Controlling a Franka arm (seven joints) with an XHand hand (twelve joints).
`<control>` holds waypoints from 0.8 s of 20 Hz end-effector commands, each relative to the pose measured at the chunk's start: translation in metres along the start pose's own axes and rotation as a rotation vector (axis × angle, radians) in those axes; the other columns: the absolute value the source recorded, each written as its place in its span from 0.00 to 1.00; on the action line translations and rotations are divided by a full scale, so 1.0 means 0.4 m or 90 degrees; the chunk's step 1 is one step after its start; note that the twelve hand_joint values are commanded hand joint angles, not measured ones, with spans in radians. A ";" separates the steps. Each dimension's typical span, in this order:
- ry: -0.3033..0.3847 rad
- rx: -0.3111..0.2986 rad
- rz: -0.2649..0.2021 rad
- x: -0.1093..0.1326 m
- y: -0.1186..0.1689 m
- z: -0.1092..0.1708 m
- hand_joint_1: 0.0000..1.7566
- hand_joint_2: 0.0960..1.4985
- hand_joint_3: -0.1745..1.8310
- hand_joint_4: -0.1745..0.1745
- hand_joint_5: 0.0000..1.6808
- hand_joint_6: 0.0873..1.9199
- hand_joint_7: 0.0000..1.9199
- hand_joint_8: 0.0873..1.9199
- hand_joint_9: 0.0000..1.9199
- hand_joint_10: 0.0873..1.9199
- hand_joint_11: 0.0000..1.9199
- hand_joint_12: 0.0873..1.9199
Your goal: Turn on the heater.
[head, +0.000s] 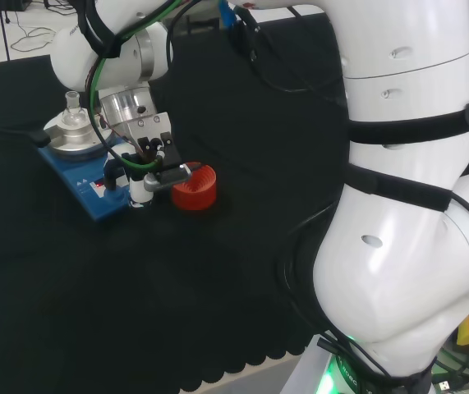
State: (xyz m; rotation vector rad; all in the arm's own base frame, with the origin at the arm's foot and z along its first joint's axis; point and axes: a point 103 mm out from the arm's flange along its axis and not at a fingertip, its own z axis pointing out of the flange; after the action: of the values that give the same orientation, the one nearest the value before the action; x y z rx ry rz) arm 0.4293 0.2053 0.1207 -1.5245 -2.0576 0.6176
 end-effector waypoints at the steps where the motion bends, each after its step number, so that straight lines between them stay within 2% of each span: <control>1: 0.004 -0.001 -0.001 -0.005 -0.004 -0.001 0.83 0.37 0.69 0.34 0.20 0.31 0.84 0.96 0.86 0.94 0.72 0.79; 16: -0.006 -0.039 -0.001 0.017 -0.061 -0.075 0.83 0.37 0.69 0.34 0.20 0.31 0.84 0.95 0.86 0.94 0.72 0.79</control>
State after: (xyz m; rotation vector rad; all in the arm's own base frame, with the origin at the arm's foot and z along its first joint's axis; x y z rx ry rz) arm 0.4322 0.2068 0.1530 -1.5480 -2.0984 0.5684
